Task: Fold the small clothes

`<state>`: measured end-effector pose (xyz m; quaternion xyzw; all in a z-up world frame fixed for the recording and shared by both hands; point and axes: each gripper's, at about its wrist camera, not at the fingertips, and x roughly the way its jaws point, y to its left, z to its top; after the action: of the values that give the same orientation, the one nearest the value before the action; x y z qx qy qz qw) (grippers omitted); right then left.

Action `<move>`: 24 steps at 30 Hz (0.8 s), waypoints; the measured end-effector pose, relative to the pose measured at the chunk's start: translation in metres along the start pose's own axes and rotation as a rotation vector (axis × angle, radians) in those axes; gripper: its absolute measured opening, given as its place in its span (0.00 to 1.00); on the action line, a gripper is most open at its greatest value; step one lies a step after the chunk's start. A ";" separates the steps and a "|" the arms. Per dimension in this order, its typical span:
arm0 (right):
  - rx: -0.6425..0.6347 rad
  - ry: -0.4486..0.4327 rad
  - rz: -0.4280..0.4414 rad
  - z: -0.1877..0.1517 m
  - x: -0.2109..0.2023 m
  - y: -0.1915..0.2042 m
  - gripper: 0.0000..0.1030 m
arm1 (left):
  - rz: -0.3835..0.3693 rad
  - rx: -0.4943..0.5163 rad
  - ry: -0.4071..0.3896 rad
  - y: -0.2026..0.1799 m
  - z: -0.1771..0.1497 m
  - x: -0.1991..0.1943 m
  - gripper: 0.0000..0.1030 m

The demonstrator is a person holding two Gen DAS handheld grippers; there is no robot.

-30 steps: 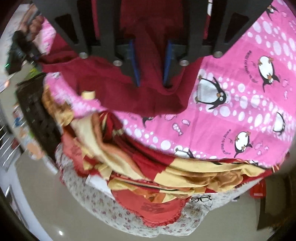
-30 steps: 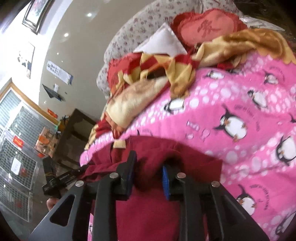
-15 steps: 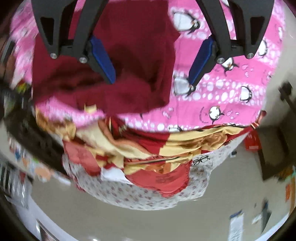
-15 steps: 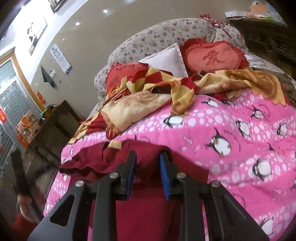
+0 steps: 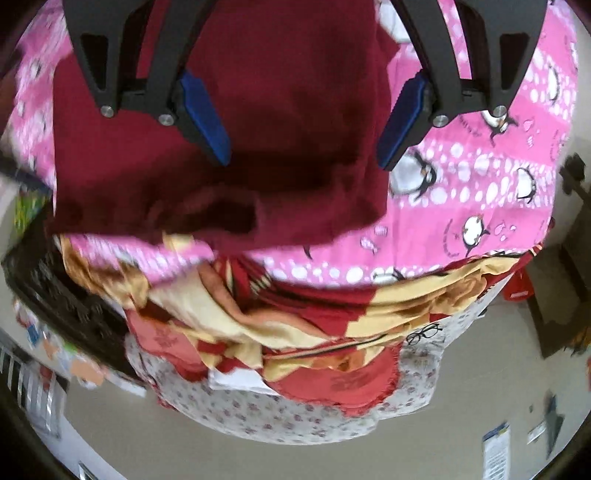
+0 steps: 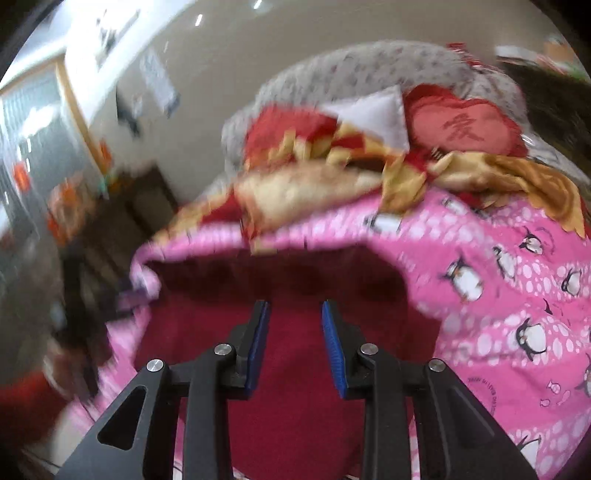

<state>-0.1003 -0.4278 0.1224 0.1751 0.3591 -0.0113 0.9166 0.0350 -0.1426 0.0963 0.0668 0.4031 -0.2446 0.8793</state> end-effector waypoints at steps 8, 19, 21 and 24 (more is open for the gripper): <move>0.144 0.032 -0.134 0.036 0.075 -0.041 0.39 | 0.135 -0.097 0.070 0.023 0.031 0.056 0.82; 0.095 0.029 -0.206 0.028 0.059 -0.041 0.39 | 0.149 -0.070 0.091 0.025 0.019 0.052 0.83; 0.076 0.008 -0.189 0.019 0.036 -0.033 0.39 | 0.154 -0.044 0.081 0.022 0.016 0.044 0.83; 0.068 0.012 -0.178 0.003 0.017 -0.023 0.39 | 0.160 -0.018 0.066 0.018 0.010 0.032 0.83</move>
<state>-0.0892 -0.4483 0.1059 0.1738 0.3783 -0.1039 0.9033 0.0682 -0.1424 0.0780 0.0992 0.4272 -0.1676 0.8829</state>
